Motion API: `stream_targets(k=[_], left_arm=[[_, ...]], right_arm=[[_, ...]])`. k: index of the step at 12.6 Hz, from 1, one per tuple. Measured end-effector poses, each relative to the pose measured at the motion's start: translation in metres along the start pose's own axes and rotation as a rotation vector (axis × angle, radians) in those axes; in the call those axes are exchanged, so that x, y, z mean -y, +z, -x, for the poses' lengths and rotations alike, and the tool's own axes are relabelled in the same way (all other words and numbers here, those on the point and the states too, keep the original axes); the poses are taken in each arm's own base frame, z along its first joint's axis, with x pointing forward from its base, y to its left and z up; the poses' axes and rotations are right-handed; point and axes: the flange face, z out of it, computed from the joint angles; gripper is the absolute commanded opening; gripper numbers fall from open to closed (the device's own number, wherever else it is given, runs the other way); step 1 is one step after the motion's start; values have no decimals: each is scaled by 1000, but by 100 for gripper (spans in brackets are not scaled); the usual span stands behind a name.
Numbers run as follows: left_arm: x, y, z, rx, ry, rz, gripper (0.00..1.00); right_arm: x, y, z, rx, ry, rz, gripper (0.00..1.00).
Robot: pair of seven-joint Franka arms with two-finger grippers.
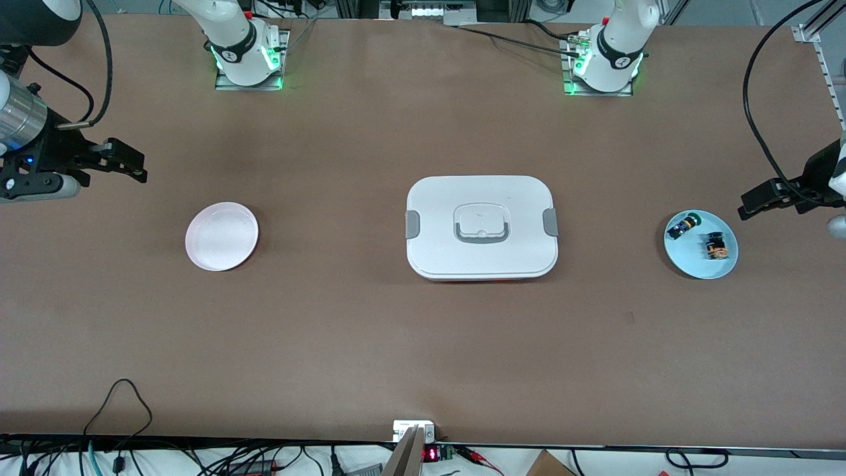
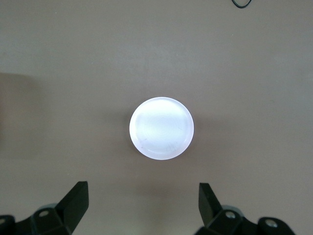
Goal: Transfer orange switch to right arm and place
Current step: 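Lower the left gripper toward the orange switch on the blue plate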
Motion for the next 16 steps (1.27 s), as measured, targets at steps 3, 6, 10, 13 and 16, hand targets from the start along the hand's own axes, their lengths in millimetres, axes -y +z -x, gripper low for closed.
stream_targets(k=[3, 6, 10, 13, 16], left_arm=[[0, 0, 0, 0, 30, 0, 100], [-1, 1, 0, 4, 35, 0, 100], [-3, 2, 2, 15, 41, 1, 100], [-6, 2, 3, 24, 49, 1, 100], [-6, 8, 4, 48, 61, 0, 100]], right_arm=[[0, 3, 0, 12, 0, 0, 100], [0, 10, -2, 28, 0, 0, 100], [-3, 13, -3, 36, 6, 0, 100], [-6, 18, -5, 47, 11, 0, 100], [-6, 23, -7, 56, 13, 0, 100]])
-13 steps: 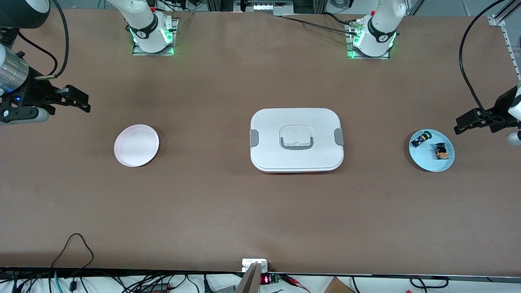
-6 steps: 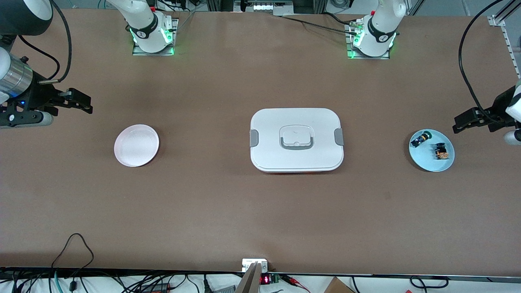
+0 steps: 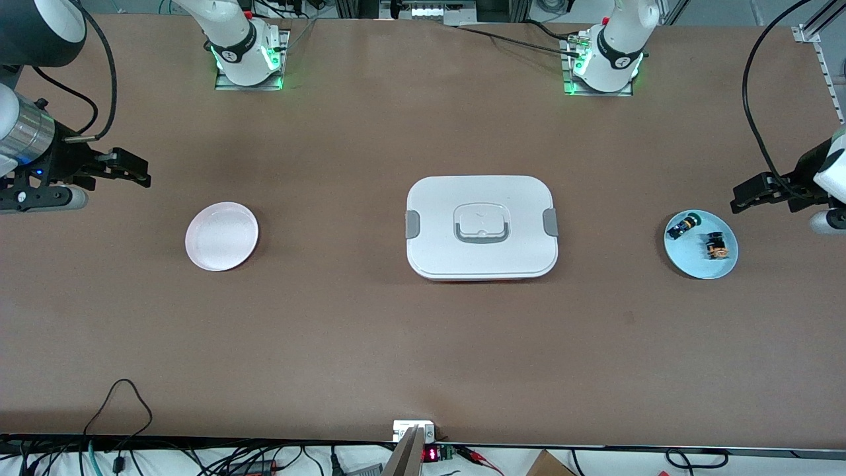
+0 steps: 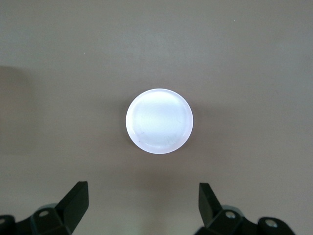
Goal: Transfer orange switch to right arm and place
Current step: 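Lower the left gripper toward the orange switch on the blue plate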
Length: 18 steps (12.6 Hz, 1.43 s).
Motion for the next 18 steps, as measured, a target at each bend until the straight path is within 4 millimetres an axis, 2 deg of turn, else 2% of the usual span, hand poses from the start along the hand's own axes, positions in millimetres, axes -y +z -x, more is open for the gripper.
stream_targets(k=[2, 4, 5, 6, 7, 8, 10, 11, 12, 14, 16, 18], left_arm=[[0, 28, 2, 64, 18, 1, 100], [0, 58, 1, 98, 141, 9, 100], [9, 91, -9, 84, 359, 20, 100], [12, 100, -11, 85, 442, 23, 100], [15, 121, -12, 87, 584, 31, 100], [18, 152, -11, 93, 729, 43, 100], [31, 209, -7, 109, 923, 69, 100], [41, 228, -5, 118, 1010, 84, 100], [54, 240, -4, 118, 1112, 90, 100], [77, 250, -4, 104, 1296, 69, 100], [90, 257, -2, 103, 1471, 54, 100], [105, 272, 2, 96, 1605, 62, 100]], right_arm=[[-1, 5, -3, 10, 3, 0, 100], [-2, 12, -6, 21, 4, 0, 100], [-2, 15, -7, 27, 4, 1, 100], [-2, 16, -7, 28, 5, 1, 100], [-2, 18, -8, 33, 5, 1, 100], [-1, 22, -10, 40, 3, 1, 100], [4, 37, -16, 67, -6, 3, 100], [7, 45, -19, 81, -10, 3, 100], [8, 52, -22, 92, -12, 4, 100], [8, 57, -24, 100, -12, 4, 100], [8, 58, -24, 102, -12, 3, 100], [9, 60, -25, 106, -10, -9, 100]])
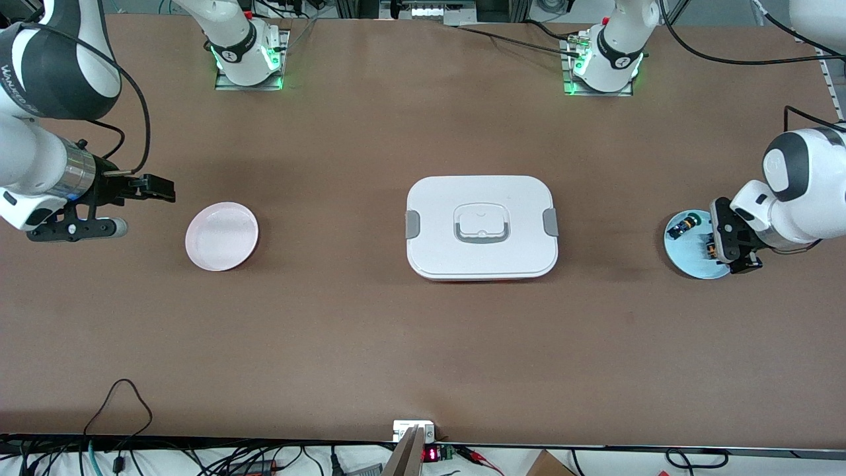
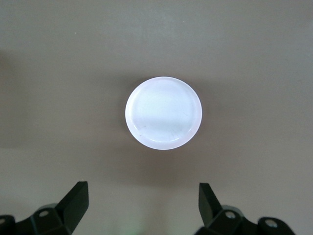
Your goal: Transfer orange switch to right arm and place
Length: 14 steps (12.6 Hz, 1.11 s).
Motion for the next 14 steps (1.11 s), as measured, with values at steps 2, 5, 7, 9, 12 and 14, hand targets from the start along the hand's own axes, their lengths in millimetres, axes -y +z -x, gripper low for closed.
stream_targets(k=[2, 5, 7, 9, 12, 14], left_arm=[[-9, 29, 24, -10, 45, 8, 100], [-24, 67, 59, -28, 22, 23, 100], [-29, 85, 75, -34, 20, 18, 100], [-33, 100, 86, -37, 17, 10, 100], [-37, 119, 97, -43, -2, 8, 100], [-37, 121, 97, -44, -3, 10, 100]], right_arm=[[2, 2, -1, 3, -1, -7, 100], [4, 1, -1, 2, -5, -10, 100], [8, 2, -1, 2, -6, -28, 100], [14, 2, -2, 3, -6, -77, 100], [22, 1, -2, 1, -4, -152, 100], [25, 1, -2, 0, -1, -191, 100]])
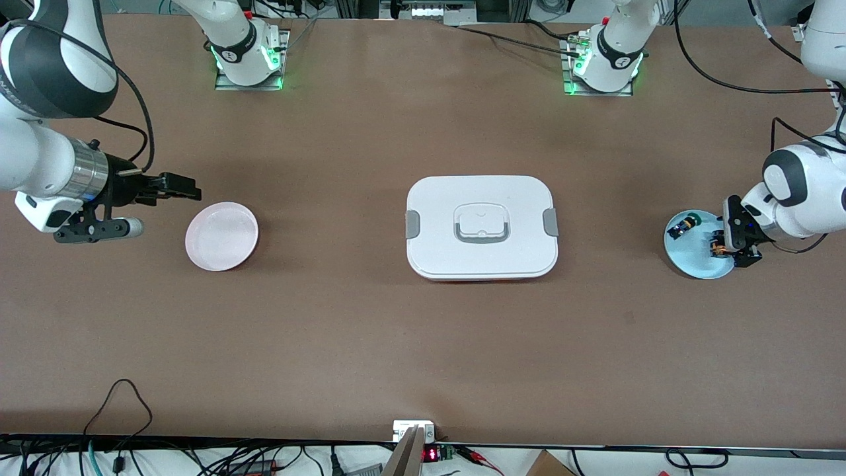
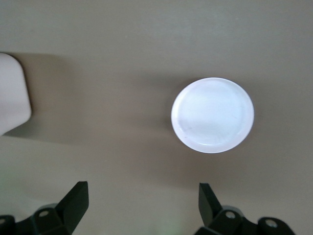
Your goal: Transfer orange switch to right arm and place
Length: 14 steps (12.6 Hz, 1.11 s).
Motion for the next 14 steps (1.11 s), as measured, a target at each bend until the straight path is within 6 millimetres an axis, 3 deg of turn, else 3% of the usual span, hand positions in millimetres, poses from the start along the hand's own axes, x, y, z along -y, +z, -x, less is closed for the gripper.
stream_targets(k=[4, 14], left_arm=[[1, -1, -1, 1, 1, -3, 100], [18, -24, -10, 20, 35, -54, 100]], right_arm=[[9, 1, -1, 2, 3, -91, 100], [45, 22, -7, 51, 13, -373, 100]])
